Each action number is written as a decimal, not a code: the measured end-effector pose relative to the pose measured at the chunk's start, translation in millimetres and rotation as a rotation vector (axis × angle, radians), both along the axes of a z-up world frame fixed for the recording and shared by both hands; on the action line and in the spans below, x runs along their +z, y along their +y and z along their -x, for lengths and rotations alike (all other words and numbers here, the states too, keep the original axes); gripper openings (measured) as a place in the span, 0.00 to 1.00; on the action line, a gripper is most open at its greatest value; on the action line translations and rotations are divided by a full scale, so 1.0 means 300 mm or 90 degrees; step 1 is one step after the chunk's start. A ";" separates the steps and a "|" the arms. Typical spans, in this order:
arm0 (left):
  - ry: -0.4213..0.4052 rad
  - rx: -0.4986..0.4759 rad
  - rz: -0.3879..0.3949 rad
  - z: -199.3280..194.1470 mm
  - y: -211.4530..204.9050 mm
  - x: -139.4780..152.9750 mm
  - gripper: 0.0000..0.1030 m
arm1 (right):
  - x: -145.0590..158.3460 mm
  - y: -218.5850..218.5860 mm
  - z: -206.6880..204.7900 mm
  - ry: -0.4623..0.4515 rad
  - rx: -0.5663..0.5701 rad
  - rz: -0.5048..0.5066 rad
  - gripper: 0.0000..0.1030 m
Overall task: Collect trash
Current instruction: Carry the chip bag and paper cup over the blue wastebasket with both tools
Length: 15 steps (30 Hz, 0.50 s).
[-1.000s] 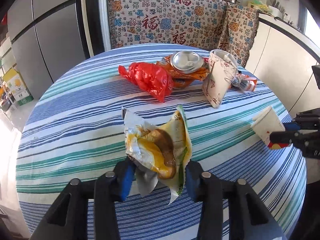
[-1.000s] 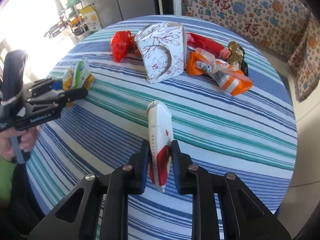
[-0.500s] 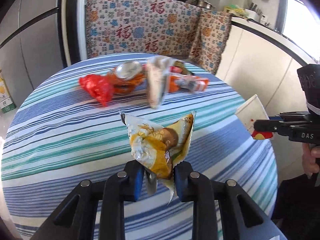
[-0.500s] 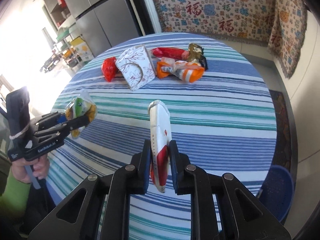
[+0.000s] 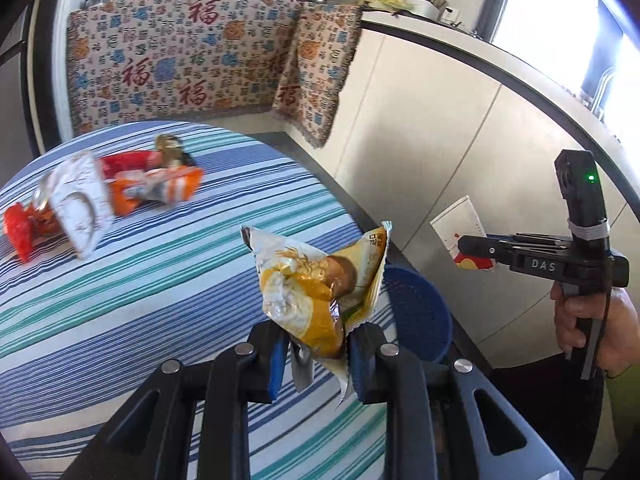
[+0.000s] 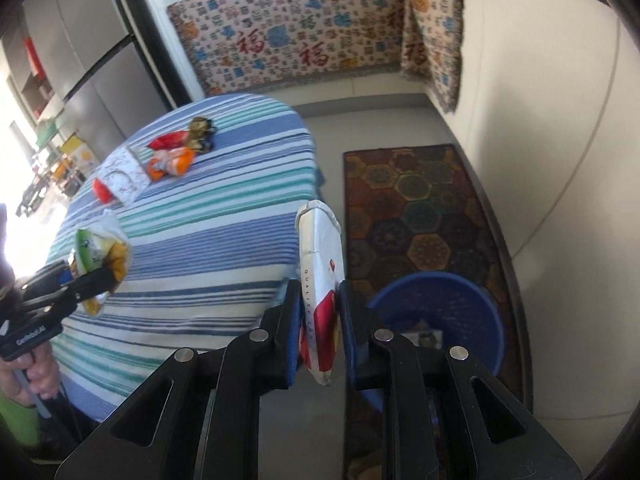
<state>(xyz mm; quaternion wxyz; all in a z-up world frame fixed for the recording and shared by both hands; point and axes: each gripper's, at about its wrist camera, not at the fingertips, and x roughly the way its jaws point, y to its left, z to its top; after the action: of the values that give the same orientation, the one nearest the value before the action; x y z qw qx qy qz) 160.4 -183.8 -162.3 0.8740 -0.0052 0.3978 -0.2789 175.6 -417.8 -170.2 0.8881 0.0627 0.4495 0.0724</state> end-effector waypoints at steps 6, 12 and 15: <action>0.014 -0.078 -0.004 -0.002 -0.324 -0.015 0.25 | -0.077 -0.236 0.000 0.024 -0.081 0.019 0.18; 0.045 -0.114 -0.027 -0.046 -0.527 -0.116 0.25 | -0.183 -0.391 0.023 0.037 -0.140 -0.013 0.18; 0.062 -0.120 -0.036 -0.079 -0.596 -0.181 0.25 | -0.221 -0.440 0.037 0.045 -0.155 -0.035 0.18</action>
<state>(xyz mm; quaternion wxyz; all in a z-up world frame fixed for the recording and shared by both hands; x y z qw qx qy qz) 184.0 -362.5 -216.7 0.8233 0.0430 0.4465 -0.3479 164.6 -549.7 -236.4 0.8719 0.1439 0.4674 -0.0258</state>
